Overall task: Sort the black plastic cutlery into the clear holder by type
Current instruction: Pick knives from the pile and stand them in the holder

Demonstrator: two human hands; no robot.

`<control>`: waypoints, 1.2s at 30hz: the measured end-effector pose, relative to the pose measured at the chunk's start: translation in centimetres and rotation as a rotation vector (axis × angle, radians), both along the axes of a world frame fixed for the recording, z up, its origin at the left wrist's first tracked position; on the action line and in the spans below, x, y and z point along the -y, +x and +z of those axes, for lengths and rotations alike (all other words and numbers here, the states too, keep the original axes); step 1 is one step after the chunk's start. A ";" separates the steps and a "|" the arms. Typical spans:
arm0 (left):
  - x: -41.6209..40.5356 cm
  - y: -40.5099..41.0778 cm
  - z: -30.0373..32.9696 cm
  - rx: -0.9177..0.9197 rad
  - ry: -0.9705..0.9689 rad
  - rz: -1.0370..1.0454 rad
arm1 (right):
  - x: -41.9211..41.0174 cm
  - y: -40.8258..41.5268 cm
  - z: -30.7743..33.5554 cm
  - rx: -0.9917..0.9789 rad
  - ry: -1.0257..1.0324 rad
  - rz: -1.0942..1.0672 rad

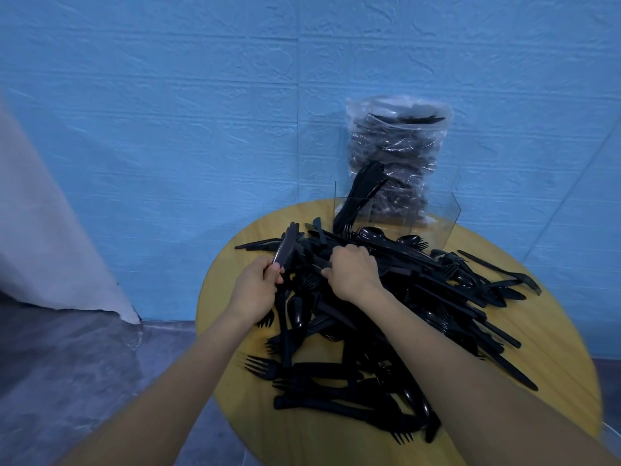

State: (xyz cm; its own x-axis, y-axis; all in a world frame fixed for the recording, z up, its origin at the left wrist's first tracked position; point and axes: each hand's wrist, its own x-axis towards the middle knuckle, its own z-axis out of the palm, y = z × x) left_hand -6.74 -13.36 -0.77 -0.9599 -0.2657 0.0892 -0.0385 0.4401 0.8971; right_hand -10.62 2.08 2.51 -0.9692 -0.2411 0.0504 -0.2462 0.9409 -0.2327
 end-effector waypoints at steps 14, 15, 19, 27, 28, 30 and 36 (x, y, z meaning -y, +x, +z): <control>-3.5 -0.4 1.2 -0.020 0.005 -0.051 | -8.5 0.5 1.6 -0.046 -0.427 -0.184; -3.9 -0.4 1.4 -0.028 -0.004 -0.055 | -9.2 0.7 1.8 -0.089 -0.487 -0.203; -5.6 -0.5 2.5 -0.057 -0.034 -0.080 | -11.5 1.9 3.0 -0.215 -0.725 -0.257; -8.7 -0.8 4.4 -0.099 0.117 -0.109 | -11.3 3.6 3.3 -0.075 -1.294 -0.302; -9.0 -0.8 4.6 -0.106 0.152 -0.105 | -11.0 3.9 3.2 -0.063 -1.301 -0.302; -9.5 -0.7 5.0 -0.112 0.232 -0.086 | -10.4 4.5 2.9 -0.029 -1.288 -0.287; -10.8 -0.4 5.9 -0.105 0.477 -0.060 | -8.3 5.6 1.4 0.121 -1.156 -0.127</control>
State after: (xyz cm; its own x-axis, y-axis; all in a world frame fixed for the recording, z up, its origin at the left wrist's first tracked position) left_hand -7.14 -2.53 5.13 -0.9671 -0.2451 0.0682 0.0759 -0.0223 0.9969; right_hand -5.04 10.35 3.89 -0.9966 -0.0127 0.0819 -0.0829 0.1695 -0.9820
